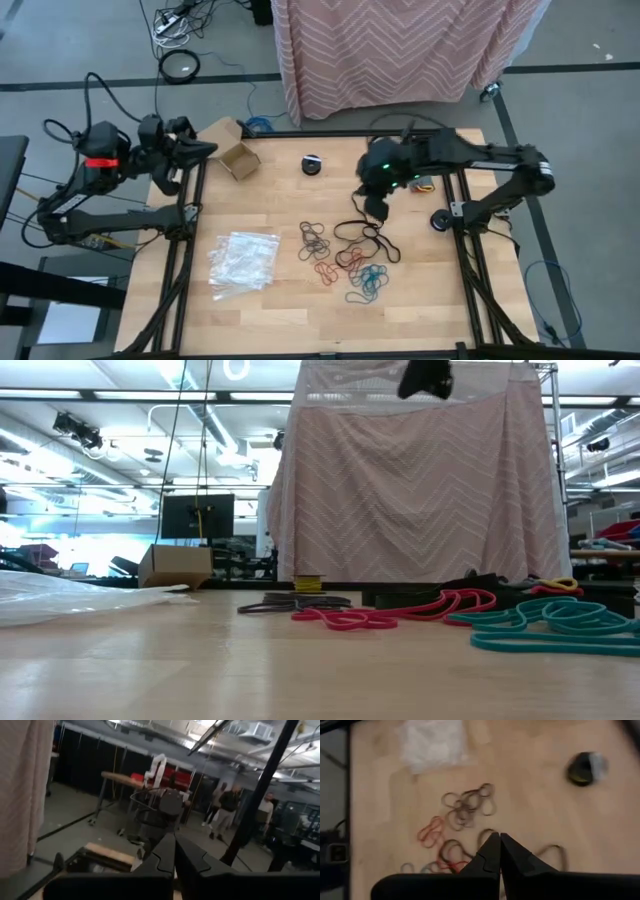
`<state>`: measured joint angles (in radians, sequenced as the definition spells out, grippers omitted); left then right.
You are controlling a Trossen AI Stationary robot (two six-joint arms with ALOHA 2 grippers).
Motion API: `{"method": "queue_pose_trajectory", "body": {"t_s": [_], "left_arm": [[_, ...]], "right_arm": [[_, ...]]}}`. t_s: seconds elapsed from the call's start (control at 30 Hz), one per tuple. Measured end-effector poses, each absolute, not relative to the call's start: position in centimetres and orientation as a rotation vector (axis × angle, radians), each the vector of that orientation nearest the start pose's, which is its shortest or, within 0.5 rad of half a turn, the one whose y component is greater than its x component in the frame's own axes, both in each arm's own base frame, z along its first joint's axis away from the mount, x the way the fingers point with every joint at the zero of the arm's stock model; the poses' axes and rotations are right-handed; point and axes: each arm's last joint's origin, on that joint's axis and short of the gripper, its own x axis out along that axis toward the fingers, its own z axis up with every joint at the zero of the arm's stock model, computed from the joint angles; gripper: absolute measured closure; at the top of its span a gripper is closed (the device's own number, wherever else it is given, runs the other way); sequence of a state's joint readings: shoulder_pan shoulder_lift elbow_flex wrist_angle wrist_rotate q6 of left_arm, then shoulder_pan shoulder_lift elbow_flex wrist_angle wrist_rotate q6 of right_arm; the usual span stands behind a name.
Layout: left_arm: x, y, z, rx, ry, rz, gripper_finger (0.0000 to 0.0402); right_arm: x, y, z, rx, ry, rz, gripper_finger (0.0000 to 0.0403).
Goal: Sort rubber bands
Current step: Put the black rubber band into the transparent zip bag
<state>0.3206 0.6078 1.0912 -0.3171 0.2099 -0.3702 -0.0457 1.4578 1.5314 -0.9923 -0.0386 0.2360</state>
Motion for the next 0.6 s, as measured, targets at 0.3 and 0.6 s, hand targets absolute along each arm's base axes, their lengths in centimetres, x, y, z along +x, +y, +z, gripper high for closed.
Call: {"method": "queue_pose_trajectory", "body": {"t_s": [0.3, 0.6], "left_arm": [[9.9, 2.7, 41.8, -0.330, 0.017, 0.114, 0.0387], [8.5, 2.1, 41.7, -0.273, 0.023, 0.092, 0.0387]], "right_arm": [[33.8, -0.8, 38.1, 0.292, 0.519, -0.025, 0.0403], [33.5, -2.0, 36.7, 0.395, 0.634, -0.137, 0.0403]]}}
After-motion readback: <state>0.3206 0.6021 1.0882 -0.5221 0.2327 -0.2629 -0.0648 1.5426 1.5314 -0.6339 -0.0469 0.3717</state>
